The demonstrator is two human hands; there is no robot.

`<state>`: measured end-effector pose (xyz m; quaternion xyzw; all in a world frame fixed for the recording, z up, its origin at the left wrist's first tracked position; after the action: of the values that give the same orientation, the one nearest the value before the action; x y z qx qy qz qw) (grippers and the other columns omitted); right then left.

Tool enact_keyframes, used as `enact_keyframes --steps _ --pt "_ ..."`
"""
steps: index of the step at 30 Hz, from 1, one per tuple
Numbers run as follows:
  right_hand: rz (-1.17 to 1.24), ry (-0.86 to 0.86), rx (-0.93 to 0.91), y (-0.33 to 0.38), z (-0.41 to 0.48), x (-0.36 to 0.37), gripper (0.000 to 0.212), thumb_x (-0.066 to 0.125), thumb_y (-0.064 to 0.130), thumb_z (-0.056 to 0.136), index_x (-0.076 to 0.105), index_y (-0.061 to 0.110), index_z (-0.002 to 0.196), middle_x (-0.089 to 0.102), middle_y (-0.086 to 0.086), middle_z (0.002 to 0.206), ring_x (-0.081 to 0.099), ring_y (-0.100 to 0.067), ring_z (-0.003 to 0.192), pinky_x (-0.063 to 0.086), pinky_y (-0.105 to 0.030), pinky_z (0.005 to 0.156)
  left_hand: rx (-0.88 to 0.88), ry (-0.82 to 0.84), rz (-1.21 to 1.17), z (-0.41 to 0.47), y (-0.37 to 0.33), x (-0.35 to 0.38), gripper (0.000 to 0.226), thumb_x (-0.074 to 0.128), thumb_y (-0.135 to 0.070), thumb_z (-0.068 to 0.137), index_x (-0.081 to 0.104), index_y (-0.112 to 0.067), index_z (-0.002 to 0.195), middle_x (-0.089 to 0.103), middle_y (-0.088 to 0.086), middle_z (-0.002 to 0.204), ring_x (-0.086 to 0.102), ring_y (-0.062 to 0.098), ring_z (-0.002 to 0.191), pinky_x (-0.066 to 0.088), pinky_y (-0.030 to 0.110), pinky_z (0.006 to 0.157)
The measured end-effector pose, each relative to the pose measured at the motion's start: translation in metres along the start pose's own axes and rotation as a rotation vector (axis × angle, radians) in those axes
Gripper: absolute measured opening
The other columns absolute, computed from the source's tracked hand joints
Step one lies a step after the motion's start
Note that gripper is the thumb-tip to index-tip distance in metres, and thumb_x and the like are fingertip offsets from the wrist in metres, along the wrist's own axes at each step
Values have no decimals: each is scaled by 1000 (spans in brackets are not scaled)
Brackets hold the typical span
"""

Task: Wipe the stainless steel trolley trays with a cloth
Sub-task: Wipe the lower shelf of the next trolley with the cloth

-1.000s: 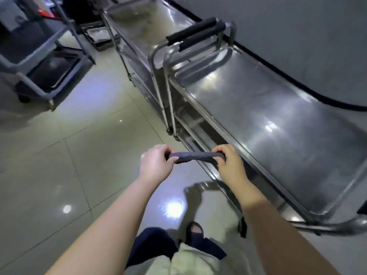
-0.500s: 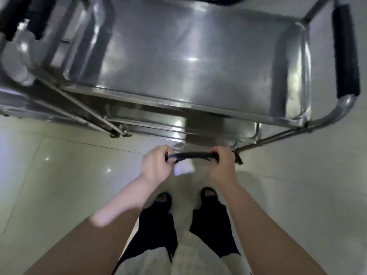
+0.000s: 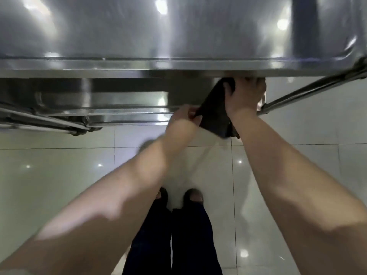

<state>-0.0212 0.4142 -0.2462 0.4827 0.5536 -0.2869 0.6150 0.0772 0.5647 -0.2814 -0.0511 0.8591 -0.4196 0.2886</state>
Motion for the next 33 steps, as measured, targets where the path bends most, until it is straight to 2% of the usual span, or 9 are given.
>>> enact_keyframes --steps 1,3,6,10,15,19,25,28,33 --pt "-33 9 7 -1 16 18 44 46 39 98 51 15 134 45 -21 142 30 -44 136 15 -50 115 8 24 45 27 8 7 39 63 -19 92 55 -13 129 61 -8 113 60 14 102 39 9 76" --pt "-51 27 -12 -3 38 58 55 44 43 98 37 18 147 32 -16 154 19 -39 144 5 -48 119 64 -8 195 72 32 11 49 55 -22 95 43 -15 142 53 4 139 55 23 117 43 31 98" --pt "8 78 -52 -7 51 118 58 42 38 99 22 31 153 11 -3 163 3 -35 149 1 -50 120 238 -184 662 122 64 1 55 46 -29 99 31 -25 151 27 6 159 22 33 145 15 46 118" --pt "-118 109 -143 -15 74 168 61 32 47 101 4 38 154 -5 2 164 -11 -38 147 -7 -63 113 442 -294 843 178 73 -16 55 42 -37 99 27 -31 152 20 2 161 6 30 150 -5 50 117" --pt "-207 188 -142 -25 111 197 63 16 68 94 -9 51 149 -19 12 161 -22 -37 145 -11 -71 107 441 -343 961 255 62 -37 56 29 -54 99 27 -34 151 19 -1 162 5 28 149 2 60 115" --pt "-188 47 -248 -44 134 200 60 17 74 90 0 59 145 -10 20 161 -15 -33 148 -8 -66 110 430 -331 1000 288 72 -37 65 15 -69 92 13 -43 151 9 -9 162 7 24 149 6 66 112" --pt "-149 54 -11 -113 199 163 59 21 68 93 5 55 149 -5 18 162 -12 -31 148 -7 -65 113 412 -344 1028 294 66 -26 67 8 -70 89 9 -45 151 8 -9 162 7 25 149 3 67 111" --pt "-137 13 63 -84 199 170 62 19 66 94 5 48 152 -5 12 163 -13 -38 147 -8 -69 110 405 -338 1019 293 64 -23 64 10 -66 90 6 -46 151 7 -9 163 5 25 149 1 67 111" --pt "-153 42 -441 41 144 218 64 21 70 92 8 50 150 -3 17 162 -9 -35 148 -6 -65 111 386 -351 1042 299 70 -27 57 13 -51 99 2 -39 154 2 -10 163 1 23 150 2 67 112"
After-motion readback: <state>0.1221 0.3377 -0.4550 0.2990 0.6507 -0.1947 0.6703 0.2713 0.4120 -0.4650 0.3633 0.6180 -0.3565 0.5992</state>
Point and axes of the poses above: each hand's wrist, its own z-axis towards the middle knuckle, its own x-axis out of the palm, y = z × x, the point moved 5 cm from there along z, towards the middle knuckle
